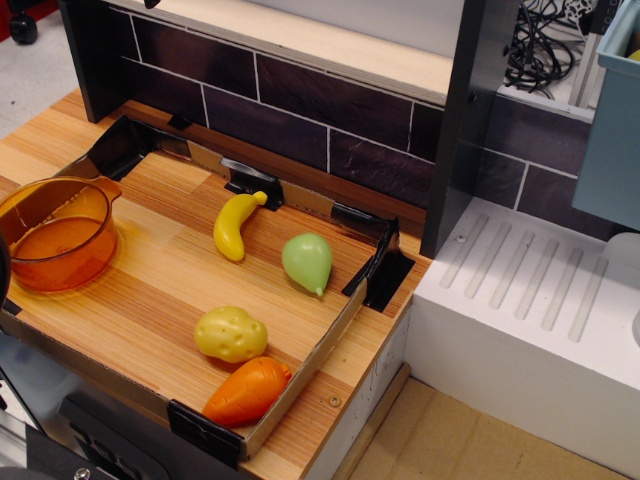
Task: Put potato in pot
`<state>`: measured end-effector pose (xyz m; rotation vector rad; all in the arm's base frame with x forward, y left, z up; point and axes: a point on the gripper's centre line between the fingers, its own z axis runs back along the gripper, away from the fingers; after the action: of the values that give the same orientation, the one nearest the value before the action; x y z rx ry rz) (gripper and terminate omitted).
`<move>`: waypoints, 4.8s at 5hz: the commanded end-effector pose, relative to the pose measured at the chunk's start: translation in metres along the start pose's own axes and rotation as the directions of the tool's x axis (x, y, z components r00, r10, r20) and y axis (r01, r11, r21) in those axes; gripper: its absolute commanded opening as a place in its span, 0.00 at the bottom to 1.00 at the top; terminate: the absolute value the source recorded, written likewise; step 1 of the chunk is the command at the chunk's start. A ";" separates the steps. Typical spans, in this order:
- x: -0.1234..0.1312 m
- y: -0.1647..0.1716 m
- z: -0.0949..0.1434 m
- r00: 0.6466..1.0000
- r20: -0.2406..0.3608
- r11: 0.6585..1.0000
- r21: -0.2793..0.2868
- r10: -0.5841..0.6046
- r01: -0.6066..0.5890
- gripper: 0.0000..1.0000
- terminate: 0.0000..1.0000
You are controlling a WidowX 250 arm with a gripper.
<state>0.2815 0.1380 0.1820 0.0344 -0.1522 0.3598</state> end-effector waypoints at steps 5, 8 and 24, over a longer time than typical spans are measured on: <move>-0.080 -0.050 -0.050 0.638 -0.053 0.636 -0.176 -0.768 0.751 1.00 0.00; -0.126 -0.064 -0.092 0.428 0.029 0.411 -0.223 -0.903 0.884 1.00 0.00; -0.086 0.072 -0.090 0.878 0.003 0.872 -0.118 -0.478 0.475 1.00 0.00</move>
<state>0.1994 0.1739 0.0697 -0.0754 -0.1023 -0.1324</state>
